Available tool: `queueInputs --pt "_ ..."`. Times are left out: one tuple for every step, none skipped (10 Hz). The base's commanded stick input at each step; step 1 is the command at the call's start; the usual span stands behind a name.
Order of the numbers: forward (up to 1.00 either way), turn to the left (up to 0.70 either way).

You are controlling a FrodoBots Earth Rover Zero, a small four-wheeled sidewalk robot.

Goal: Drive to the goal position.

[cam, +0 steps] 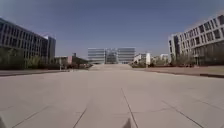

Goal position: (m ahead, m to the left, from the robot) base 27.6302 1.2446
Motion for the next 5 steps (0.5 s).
queueInputs --pt "0.7 0.0" --pt "0.7 0.0" --pt "0.7 0.0" --pt "0.7 0.0" --pt "0.7 0.0"
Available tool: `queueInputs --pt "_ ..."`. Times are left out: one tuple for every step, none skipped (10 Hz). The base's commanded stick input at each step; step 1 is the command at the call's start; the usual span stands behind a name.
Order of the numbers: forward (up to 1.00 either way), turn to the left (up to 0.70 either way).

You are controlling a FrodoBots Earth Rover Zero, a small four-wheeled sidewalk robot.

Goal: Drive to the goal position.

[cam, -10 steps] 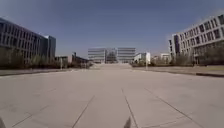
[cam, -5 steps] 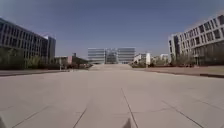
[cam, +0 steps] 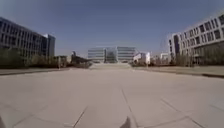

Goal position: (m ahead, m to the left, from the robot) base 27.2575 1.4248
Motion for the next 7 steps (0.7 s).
queueInputs --pt "0.7 0.0" --pt "0.7 0.0" --pt "0.7 0.0" --pt "0.7 0.0" --pt "0.7 0.0" --pt "0.7 0.0" --pt "0.7 0.0"
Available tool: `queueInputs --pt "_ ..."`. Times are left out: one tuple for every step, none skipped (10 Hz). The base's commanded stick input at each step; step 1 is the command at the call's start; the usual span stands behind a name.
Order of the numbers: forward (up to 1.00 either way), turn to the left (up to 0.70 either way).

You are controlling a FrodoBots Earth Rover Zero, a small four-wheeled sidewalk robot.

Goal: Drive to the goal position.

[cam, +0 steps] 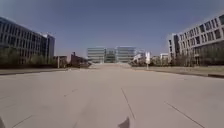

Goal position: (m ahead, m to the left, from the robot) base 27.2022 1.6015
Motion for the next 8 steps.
queueInputs --pt "0.7 0.0" --pt "0.7 0.0" --pt "0.7 0.0" --pt "0.7 0.0" --pt "0.7 0.0" --pt "0.7 0.0" --pt "0.7 0.0" --pt "0.7 0.0"
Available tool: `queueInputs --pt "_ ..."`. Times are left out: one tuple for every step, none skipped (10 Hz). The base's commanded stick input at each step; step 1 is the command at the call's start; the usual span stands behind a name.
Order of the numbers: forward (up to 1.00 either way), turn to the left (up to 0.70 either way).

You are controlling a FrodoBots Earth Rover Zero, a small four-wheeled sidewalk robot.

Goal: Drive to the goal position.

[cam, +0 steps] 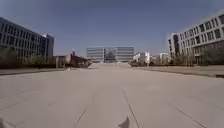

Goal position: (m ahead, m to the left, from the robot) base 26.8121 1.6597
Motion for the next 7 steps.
queueInputs --pt "0.7 0.0" --pt "0.7 0.0" --pt "0.7 0.0" --pt "0.7 0.0" --pt "0.7 0.0" --pt "0.7 0.0" --pt "0.7 0.0"
